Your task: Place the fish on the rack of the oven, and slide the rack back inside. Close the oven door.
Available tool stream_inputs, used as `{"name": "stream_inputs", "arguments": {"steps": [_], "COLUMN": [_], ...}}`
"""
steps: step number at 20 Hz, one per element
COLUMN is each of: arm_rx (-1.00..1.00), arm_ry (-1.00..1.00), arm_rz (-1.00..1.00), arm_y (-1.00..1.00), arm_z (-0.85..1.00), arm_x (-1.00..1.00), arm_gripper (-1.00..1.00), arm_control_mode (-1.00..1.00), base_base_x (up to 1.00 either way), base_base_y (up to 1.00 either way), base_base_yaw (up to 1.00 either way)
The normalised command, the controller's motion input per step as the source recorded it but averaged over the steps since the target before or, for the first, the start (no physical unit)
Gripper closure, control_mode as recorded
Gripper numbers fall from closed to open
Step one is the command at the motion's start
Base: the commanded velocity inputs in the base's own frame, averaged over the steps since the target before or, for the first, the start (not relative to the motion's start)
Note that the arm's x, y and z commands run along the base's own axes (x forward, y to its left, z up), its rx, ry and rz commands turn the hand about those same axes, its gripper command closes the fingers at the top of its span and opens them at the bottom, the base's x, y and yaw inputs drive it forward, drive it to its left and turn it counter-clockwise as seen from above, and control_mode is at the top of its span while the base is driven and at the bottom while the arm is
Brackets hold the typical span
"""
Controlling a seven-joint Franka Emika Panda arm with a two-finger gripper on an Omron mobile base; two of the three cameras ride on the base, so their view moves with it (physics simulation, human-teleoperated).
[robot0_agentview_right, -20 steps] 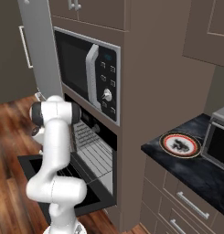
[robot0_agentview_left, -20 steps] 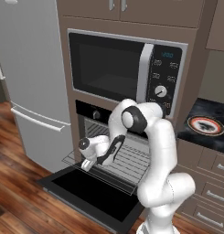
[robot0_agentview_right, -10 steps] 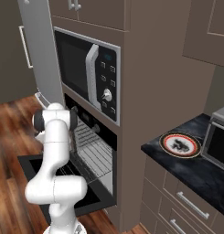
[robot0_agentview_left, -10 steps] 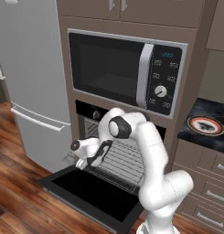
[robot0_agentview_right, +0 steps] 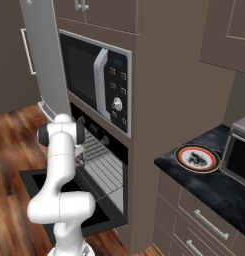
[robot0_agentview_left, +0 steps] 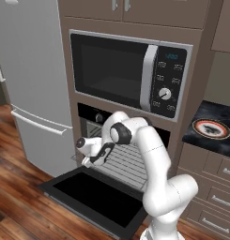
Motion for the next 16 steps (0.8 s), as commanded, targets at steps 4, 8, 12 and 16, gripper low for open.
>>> {"name": "stream_inputs", "arguments": {"steps": [4,8,12,16], "arm_rx": [0.00,0.00,0.00,0.01], "arm_ry": [-0.14,-0.14,-0.13,-0.09], "arm_rz": [0.00,0.00,0.00,-0.02], "arm_y": [0.00,0.00,0.02,0.13], "arm_z": [0.12,0.38,0.40,0.56], "arm_x": [-0.52,-0.46,-0.80,-0.89], "arm_gripper": [-1.00,-1.00,-1.00,-1.00], "arm_control_mode": [-1.00,-1.00,-1.00,-1.00], "base_base_x": [0.00,0.00,0.00,0.00], "base_base_y": [0.00,0.00,0.00,0.00], "base_base_yaw": [0.00,0.00,0.00,0.00]}}
